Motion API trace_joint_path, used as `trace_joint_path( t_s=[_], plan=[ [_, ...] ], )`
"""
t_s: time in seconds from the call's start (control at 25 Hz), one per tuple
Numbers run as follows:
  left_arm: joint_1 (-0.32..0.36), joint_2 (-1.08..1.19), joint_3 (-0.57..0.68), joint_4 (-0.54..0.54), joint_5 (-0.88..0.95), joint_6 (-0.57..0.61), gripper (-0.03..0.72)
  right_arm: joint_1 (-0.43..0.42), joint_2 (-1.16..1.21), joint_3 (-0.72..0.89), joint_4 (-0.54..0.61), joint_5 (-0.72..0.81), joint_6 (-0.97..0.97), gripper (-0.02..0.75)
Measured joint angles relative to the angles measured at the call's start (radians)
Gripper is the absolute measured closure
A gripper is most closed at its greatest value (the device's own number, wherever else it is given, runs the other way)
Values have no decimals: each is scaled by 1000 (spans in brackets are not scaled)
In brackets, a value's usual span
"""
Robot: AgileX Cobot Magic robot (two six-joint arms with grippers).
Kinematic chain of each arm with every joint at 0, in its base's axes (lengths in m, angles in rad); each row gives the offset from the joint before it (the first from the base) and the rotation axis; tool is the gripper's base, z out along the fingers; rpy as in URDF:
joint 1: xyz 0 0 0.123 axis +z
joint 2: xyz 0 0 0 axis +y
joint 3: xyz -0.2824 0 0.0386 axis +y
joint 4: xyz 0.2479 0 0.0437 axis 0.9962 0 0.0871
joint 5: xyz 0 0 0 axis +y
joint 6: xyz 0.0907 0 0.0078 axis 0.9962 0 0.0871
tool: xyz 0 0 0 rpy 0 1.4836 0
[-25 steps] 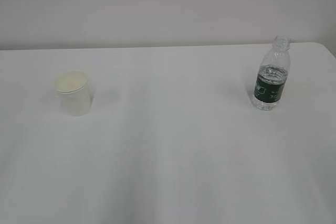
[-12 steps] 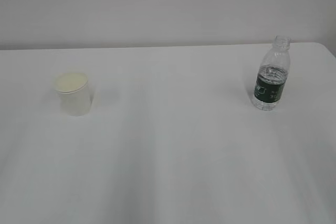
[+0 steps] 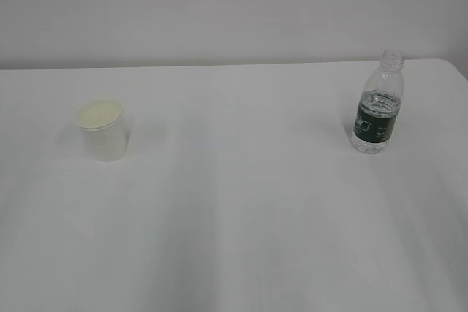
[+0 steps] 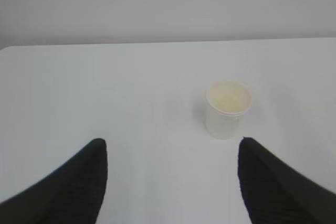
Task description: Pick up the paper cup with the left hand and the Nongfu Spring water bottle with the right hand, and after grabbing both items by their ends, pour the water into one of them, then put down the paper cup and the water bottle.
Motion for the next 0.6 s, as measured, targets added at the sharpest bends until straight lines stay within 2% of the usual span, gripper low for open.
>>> trace_joint_path(
  t_s=[0.6],
  plan=[
    [0,43,0,-11,-171,0,131,0,92,0,0,-145,-4,148]
  ],
)
